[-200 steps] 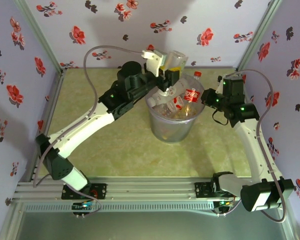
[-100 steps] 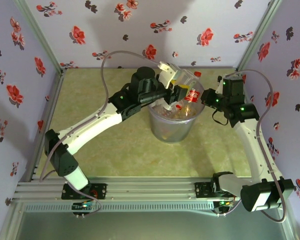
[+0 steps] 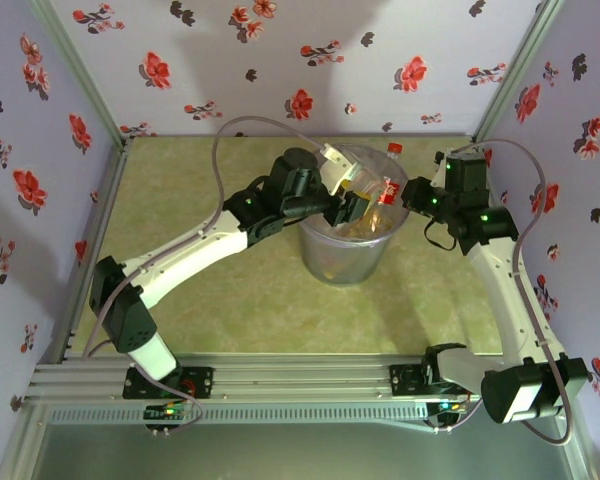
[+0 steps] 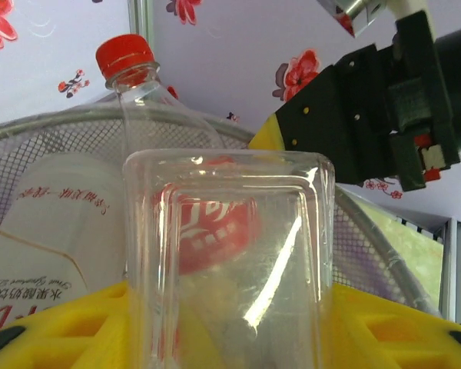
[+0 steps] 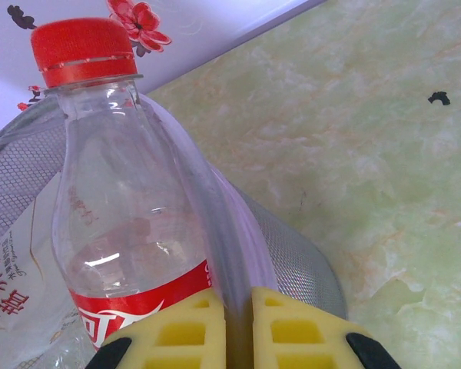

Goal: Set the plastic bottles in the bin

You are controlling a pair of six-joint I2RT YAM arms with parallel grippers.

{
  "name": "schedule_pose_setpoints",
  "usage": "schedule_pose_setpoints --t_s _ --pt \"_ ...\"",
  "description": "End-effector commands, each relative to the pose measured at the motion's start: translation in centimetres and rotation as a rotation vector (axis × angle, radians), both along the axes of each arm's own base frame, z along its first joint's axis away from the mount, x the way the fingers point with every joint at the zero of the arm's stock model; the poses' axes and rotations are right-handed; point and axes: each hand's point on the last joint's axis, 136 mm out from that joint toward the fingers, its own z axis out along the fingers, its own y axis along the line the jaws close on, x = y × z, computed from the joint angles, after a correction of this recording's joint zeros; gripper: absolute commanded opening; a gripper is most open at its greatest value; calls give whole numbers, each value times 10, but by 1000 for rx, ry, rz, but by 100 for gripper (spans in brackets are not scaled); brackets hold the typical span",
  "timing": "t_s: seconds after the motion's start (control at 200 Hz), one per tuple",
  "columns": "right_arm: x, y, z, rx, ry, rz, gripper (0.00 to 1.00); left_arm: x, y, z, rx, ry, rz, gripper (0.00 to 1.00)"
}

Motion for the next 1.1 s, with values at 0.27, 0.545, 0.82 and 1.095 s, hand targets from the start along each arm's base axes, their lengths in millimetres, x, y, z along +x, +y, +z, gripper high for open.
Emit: schedule_pose_setpoints --t_s 0.27,0.545,0.82,1.095 --pt "-12 14 1 25 19 62 14 -10 4 -12 53 2 -39 42" --pt "-17 14 23 29 -28 70 37 -10 4 3 12 -22 -35 79" --pt "-23 12 49 29 -84 67 48 -14 2 40 -94 -81 -55 81" --pt "-30 13 65 49 -118 78 48 -6 0 55 -180 -70 -29 67"
